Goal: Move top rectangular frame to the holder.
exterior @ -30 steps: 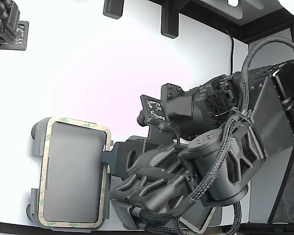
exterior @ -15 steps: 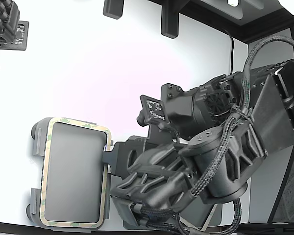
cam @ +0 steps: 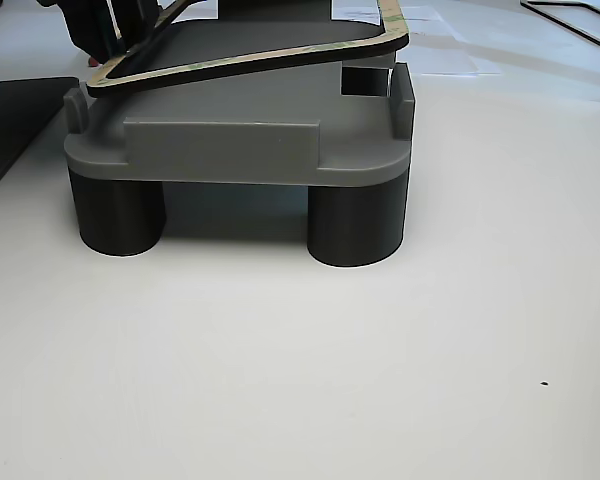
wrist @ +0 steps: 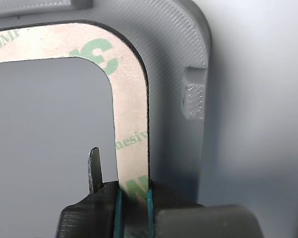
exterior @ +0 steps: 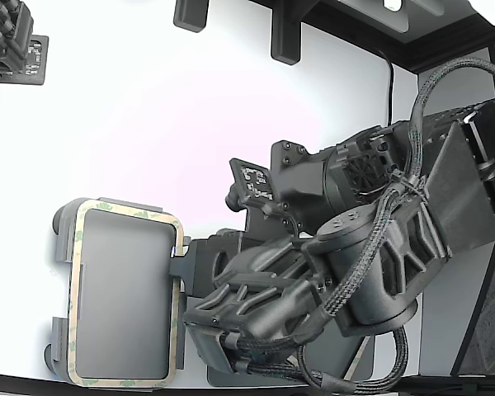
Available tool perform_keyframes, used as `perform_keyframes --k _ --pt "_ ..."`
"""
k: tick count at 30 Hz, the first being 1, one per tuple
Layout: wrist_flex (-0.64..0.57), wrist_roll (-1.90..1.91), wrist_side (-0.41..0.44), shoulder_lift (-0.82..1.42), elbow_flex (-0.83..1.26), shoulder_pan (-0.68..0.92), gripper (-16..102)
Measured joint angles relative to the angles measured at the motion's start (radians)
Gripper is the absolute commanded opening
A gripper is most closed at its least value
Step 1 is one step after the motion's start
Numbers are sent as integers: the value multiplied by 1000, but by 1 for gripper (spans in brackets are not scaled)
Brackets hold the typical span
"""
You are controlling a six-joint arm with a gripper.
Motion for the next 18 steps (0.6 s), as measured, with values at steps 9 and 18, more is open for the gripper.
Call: perform_keyframes --k 9,18 --pt "20 -15 -12 2 -38 -3 -12" --pt "-26 -12 -15 15 31 -5 -12"
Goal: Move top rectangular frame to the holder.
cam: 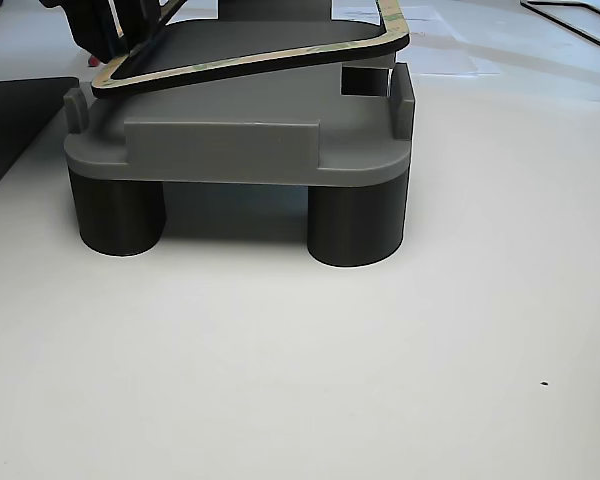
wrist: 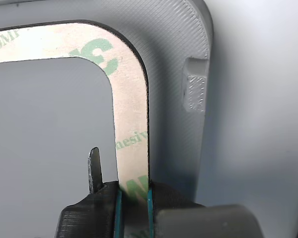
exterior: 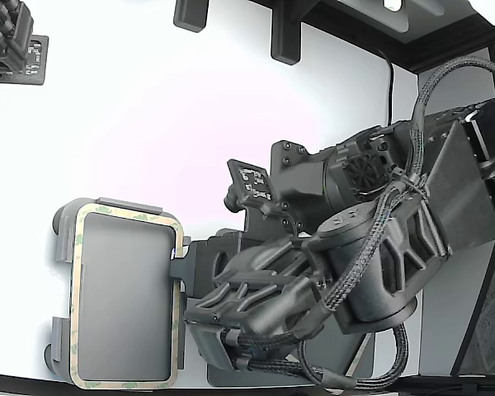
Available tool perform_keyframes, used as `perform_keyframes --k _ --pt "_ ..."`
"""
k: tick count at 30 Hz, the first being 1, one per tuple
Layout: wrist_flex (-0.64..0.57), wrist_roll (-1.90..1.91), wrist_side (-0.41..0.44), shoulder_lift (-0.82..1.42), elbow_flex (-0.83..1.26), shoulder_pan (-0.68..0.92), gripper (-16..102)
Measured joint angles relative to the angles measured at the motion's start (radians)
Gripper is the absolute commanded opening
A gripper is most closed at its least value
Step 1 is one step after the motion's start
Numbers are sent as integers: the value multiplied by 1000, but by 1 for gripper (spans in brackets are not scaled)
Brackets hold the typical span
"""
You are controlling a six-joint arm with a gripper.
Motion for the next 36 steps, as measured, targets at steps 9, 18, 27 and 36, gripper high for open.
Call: perform_keyframes --k 9,18,27,36 --pt "-32 8 -9 20 46 0 -12" --pt "-40 12 -11 20 51 -3 -12" --pt "-6 14 -12 11 29 -5 -12" --pt "-23 14 -18 8 34 -11 -12"
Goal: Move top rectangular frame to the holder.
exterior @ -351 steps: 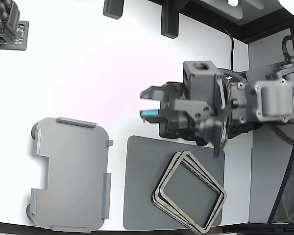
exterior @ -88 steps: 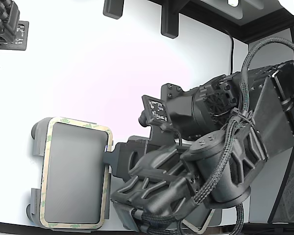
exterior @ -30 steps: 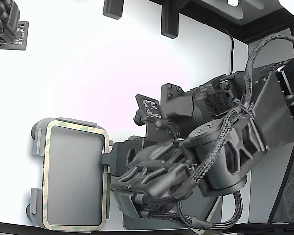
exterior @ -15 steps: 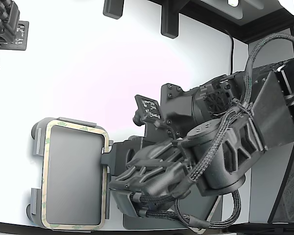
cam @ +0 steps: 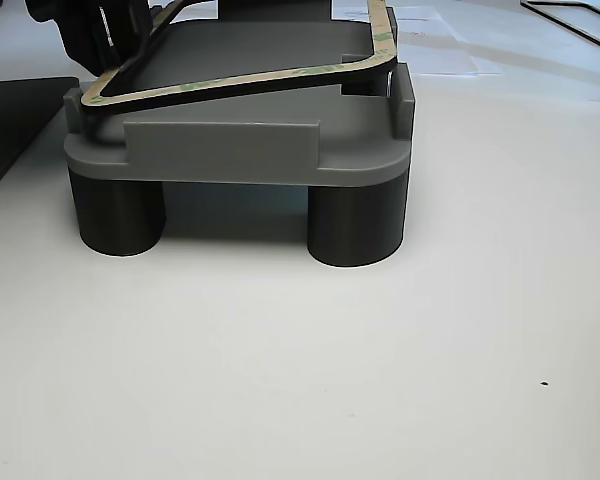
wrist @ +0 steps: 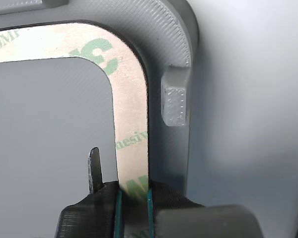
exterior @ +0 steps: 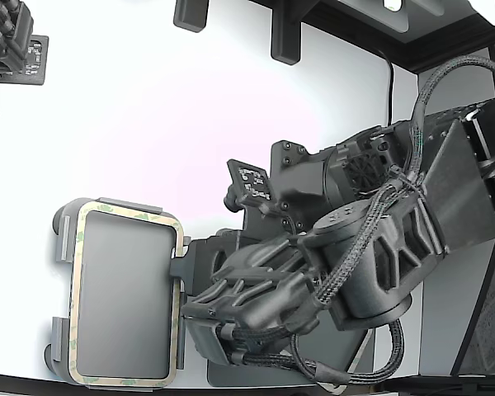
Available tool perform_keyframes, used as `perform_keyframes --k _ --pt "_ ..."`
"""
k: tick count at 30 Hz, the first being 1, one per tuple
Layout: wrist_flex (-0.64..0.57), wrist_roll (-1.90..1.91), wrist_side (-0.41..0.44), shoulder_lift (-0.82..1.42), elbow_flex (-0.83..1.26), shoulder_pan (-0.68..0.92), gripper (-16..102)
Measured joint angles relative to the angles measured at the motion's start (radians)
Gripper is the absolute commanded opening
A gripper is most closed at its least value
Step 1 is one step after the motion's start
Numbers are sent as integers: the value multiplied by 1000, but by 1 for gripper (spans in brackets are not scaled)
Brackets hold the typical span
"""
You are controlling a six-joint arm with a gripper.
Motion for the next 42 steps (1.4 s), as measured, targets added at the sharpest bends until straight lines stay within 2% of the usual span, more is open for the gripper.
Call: perform_keyframes --k 23,24,25,26,28,29,30,31,38,42 --pt "-3 -17 -6 -9 6 -6 -10" --pt "-5 -17 -5 -9 6 -6 -6" --pt "-6 -17 -2 -9 6 -6 6" --pt "-8 -17 3 -9 8 -6 26" --pt "-20 -17 9 -9 15 -6 43" --pt "-26 -17 9 -9 18 -6 60" --pt "-29 -12 11 -9 18 -6 88" --pt "-31 -11 12 -9 18 -6 100" --pt "-17 -14 35 -6 -6 -6 100" --pt "-35 -32 101 12 -35 5 100"
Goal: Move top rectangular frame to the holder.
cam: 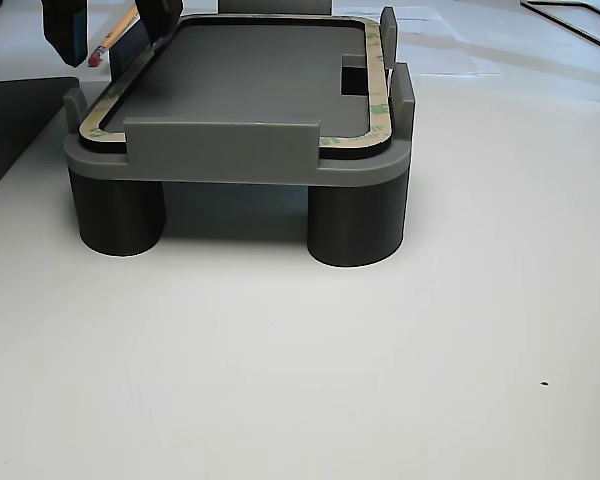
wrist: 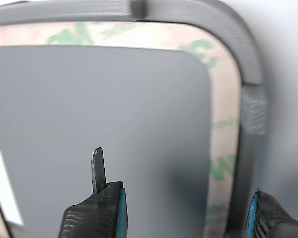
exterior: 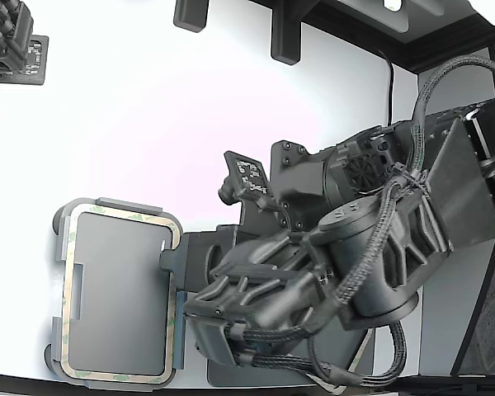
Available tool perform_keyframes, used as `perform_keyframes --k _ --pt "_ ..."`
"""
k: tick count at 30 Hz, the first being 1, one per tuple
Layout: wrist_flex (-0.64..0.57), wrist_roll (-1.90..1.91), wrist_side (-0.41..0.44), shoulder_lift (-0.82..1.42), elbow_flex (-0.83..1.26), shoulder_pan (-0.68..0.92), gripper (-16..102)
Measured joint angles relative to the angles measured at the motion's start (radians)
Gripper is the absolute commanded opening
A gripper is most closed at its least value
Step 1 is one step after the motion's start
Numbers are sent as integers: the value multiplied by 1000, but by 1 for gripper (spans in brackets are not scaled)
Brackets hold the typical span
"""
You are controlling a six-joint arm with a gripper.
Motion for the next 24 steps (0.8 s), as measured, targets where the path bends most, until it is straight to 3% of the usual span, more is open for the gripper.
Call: perform_keyframes --k 7,14,18,24 --pt "-46 -150 196 103 -40 28 100" --pt "-196 -678 380 318 109 5 96" --pt "-301 -1078 357 508 276 -55 92" --pt "-383 -1595 245 804 537 -213 89"
